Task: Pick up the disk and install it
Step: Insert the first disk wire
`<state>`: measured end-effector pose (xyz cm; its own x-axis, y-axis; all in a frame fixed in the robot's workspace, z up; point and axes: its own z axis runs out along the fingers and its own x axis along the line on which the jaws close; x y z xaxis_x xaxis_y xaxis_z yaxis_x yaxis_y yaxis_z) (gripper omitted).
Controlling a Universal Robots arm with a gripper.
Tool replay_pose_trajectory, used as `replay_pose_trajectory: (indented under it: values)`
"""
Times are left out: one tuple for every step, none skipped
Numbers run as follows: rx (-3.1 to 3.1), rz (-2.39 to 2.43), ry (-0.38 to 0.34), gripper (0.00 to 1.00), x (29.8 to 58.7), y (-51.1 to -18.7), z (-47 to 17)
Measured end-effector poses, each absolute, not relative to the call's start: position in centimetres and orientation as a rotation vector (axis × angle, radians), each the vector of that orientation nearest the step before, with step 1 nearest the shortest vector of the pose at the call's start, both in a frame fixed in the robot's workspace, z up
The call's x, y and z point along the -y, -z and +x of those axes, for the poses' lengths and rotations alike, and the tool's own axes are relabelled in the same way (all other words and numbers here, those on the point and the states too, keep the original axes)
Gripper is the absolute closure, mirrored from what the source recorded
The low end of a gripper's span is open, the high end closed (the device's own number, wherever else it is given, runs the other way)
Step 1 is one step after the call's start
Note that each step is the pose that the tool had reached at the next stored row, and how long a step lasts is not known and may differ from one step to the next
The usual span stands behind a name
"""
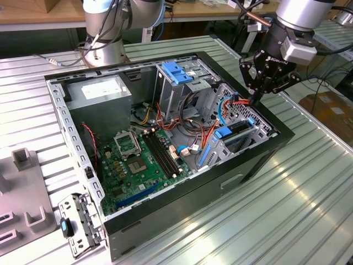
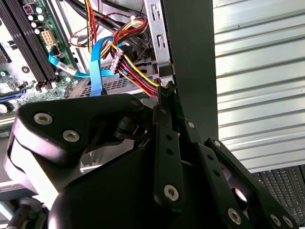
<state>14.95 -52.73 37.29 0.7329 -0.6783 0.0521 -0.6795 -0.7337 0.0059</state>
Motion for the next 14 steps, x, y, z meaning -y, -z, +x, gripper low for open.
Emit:
replay_pose_trajectory:
  values:
    - [1.137, 2.901, -0.072, 0.84, 52.73, -37.29, 14.94]
    - [1.137, 2.901, -0.072, 0.84, 52.73, -37.29, 14.94]
    - [1.137, 2.901, -0.072, 0.84, 52.73, -37.29, 14.94]
    - [1.139, 2.901, -0.072, 0.84, 52.73, -37.29, 14.94]
    - [1.141, 2.900, -0.072, 0.84, 52.73, -37.29, 14.94]
    - [1.145, 2.898, -0.072, 0.84, 52.73, -37.29, 14.93]
    - [1.153, 2.895, -0.072, 0.84, 52.73, -37.29, 14.93]
    - [1.164, 2.890, -0.072, 0.84, 52.73, -37.29, 14.93]
    - [1.192, 2.878, -0.072, 0.84, 52.73, -37.29, 14.93]
    - [1.219, 2.866, -0.071, 0.84, 52.73, -37.29, 14.94]
    - [1.257, 2.850, -0.071, 0.84, 52.73, -37.28, 14.93]
    - [1.299, 2.830, -0.070, 0.84, 52.73, -37.28, 14.94]
    - [1.346, 2.807, -0.069, 0.84, 52.73, -37.28, 14.94]
    - [1.373, 2.793, -0.069, 0.84, 52.73, -37.28, 14.94]
